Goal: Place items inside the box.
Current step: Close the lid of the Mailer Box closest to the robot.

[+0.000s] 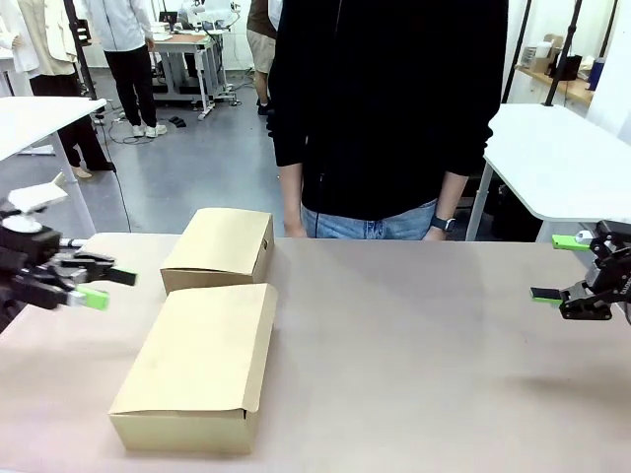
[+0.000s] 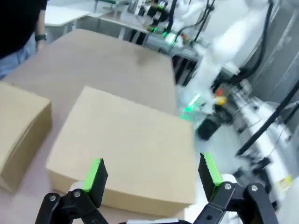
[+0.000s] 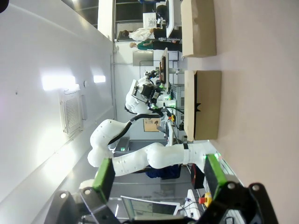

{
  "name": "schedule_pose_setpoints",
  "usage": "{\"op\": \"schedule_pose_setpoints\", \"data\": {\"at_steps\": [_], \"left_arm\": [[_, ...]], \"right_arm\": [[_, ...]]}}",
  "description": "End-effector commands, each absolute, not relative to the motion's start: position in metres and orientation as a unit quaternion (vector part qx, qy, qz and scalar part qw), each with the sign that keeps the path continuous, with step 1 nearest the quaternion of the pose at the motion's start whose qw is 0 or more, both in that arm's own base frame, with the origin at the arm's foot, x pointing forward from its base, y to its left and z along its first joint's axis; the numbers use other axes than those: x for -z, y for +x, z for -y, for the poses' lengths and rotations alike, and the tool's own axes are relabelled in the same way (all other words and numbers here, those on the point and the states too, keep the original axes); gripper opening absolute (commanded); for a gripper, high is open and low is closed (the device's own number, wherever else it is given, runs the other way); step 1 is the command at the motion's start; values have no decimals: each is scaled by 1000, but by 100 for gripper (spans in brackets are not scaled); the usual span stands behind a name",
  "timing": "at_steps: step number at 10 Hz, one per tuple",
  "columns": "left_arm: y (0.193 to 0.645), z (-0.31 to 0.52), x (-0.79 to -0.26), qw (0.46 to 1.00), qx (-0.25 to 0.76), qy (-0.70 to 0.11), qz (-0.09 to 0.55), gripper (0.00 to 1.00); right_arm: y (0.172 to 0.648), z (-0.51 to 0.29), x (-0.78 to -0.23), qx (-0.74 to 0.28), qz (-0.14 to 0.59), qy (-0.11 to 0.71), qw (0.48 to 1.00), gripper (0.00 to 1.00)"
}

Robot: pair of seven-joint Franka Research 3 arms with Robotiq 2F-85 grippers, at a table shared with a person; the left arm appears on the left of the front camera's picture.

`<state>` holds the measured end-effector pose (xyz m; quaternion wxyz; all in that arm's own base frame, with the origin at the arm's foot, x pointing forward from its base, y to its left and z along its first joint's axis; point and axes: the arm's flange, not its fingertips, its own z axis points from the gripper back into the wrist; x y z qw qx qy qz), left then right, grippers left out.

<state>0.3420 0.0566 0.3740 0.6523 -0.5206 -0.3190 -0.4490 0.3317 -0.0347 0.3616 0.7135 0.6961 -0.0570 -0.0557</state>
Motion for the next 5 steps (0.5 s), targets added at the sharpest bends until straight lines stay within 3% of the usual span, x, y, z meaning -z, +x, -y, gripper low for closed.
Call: {"op": "schedule_pose_setpoints", "data": {"at_steps": [1, 4, 5], "left_arm": [[352, -90, -394, 637, 319, -648, 271, 100], [383, -150, -365, 652, 135, -680, 307, 100], [349, -117, -382, 649, 277, -661, 257, 100]], "right_arm": [[333, 33, -367, 68, 57, 697, 712, 100], [333, 33, -367, 68, 57, 697, 712, 100], [333, 33, -367, 68, 57, 697, 712, 100]]}}
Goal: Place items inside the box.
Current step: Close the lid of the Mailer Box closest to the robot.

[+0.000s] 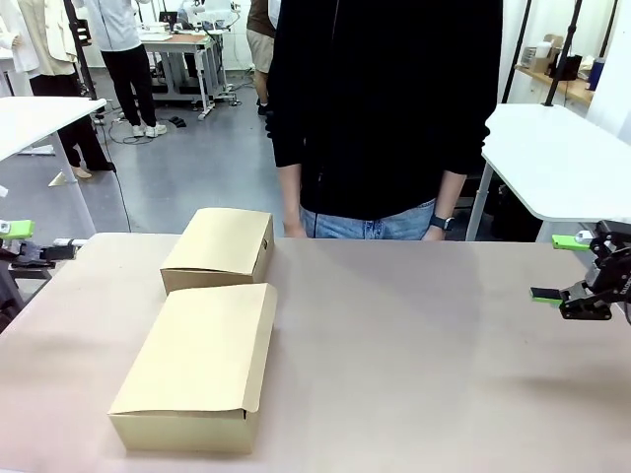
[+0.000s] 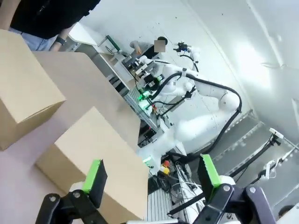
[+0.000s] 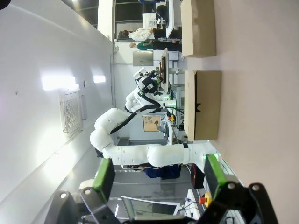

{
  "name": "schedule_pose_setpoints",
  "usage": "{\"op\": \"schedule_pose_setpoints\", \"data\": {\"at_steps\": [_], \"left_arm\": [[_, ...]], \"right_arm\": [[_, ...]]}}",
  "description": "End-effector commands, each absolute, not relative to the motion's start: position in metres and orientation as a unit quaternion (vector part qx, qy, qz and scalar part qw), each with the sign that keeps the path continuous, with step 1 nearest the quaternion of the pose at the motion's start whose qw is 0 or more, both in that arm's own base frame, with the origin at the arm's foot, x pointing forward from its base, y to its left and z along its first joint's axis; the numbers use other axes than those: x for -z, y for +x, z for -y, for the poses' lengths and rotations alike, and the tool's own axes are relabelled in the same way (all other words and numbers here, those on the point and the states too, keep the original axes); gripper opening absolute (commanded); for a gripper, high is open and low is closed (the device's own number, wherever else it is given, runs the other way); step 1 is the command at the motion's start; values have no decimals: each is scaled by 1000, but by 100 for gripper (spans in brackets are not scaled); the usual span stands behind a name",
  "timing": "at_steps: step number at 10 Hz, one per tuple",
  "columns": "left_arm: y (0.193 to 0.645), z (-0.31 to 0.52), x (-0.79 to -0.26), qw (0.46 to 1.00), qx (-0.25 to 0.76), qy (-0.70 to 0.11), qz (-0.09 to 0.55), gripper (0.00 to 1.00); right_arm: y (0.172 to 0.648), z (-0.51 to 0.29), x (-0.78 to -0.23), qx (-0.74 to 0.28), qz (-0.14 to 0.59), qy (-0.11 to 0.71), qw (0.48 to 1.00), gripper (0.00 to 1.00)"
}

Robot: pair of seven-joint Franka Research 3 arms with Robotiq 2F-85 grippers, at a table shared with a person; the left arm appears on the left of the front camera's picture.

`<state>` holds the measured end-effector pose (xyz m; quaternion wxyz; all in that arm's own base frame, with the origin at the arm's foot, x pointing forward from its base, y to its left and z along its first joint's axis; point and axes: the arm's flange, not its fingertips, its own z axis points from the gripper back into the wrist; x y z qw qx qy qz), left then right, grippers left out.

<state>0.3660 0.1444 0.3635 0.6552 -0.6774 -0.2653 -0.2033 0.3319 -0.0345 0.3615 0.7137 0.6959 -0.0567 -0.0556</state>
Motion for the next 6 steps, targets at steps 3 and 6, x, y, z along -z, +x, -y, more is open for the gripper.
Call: {"op": "schedule_pose_setpoints", "data": {"at_steps": [3, 6], "left_arm": [[349, -117, -382, 649, 277, -661, 257, 100], [349, -117, -382, 649, 277, -661, 257, 100]], "right_arm": [[333, 33, -367, 68, 57, 697, 712, 100], [333, 33, -367, 68, 57, 697, 712, 100]]}}
